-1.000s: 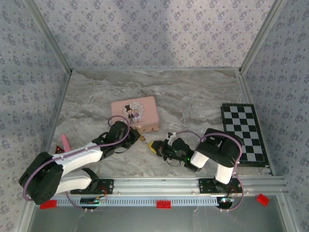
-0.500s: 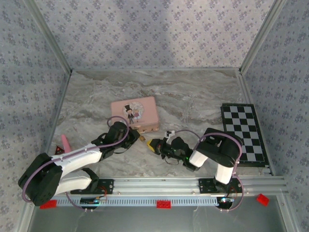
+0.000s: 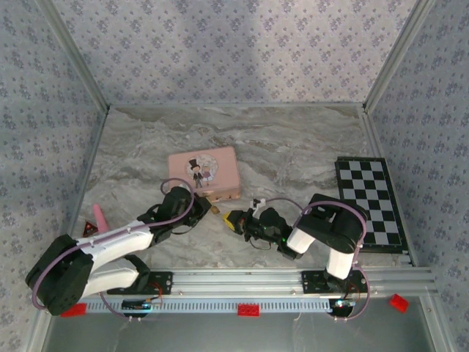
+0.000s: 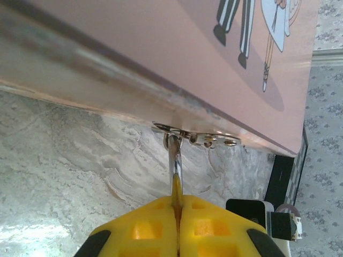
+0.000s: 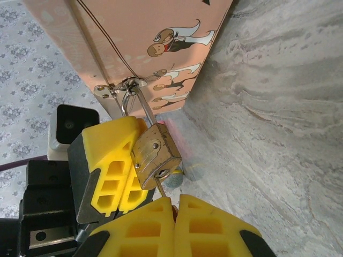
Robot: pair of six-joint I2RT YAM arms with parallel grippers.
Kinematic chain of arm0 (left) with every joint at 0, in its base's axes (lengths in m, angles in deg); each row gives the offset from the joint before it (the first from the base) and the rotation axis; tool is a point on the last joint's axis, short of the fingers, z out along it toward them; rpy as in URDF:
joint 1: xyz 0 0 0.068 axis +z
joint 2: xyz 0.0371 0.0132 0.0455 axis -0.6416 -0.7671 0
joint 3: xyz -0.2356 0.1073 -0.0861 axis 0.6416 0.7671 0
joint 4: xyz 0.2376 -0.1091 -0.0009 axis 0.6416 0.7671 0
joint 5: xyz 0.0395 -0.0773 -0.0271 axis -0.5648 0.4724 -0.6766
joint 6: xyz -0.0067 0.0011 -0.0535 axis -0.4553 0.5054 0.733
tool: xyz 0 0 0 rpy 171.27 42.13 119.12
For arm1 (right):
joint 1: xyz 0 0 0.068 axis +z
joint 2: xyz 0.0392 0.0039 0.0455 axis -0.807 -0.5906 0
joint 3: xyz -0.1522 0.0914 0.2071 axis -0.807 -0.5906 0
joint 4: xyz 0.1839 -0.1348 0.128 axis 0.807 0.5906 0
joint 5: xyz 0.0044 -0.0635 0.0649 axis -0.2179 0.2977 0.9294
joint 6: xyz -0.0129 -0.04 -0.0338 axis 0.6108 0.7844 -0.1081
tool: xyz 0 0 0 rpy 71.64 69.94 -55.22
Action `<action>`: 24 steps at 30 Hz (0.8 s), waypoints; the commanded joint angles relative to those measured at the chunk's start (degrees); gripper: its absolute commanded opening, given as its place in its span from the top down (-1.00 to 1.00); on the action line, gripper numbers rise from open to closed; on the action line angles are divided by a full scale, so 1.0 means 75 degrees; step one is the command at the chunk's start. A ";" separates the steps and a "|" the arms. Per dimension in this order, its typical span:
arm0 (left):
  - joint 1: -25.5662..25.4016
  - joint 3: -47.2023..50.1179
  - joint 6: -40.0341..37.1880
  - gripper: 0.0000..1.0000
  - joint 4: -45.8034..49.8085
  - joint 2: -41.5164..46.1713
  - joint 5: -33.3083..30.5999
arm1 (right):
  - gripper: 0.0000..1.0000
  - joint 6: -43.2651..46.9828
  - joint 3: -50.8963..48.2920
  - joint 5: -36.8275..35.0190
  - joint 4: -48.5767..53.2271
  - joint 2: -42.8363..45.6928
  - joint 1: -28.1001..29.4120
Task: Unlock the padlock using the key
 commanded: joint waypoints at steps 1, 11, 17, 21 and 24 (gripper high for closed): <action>-0.0006 -0.0139 0.0034 0.85 -0.0843 0.0259 -0.0271 | 1.00 -0.0200 0.0097 -0.0158 -0.0189 -0.0077 -0.0034; -0.0054 -0.0126 0.0063 0.85 -0.0920 0.0252 -0.0324 | 1.00 -0.0282 0.0151 -0.0080 -0.0183 -0.0071 -0.0075; -0.0074 -0.0096 0.0098 0.85 -0.0963 0.0254 -0.0400 | 1.00 -0.0305 0.0182 -0.0085 -0.0183 -0.0077 -0.0063; -0.0099 -0.0115 0.0104 0.85 -0.1026 0.0223 -0.0446 | 1.00 -0.0376 0.0195 -0.0078 -0.0189 -0.0130 -0.0063; -0.0122 -0.0124 0.0116 0.85 -0.1026 0.0206 -0.0466 | 1.00 -0.0387 0.0164 -0.0103 -0.0188 -0.0106 -0.0076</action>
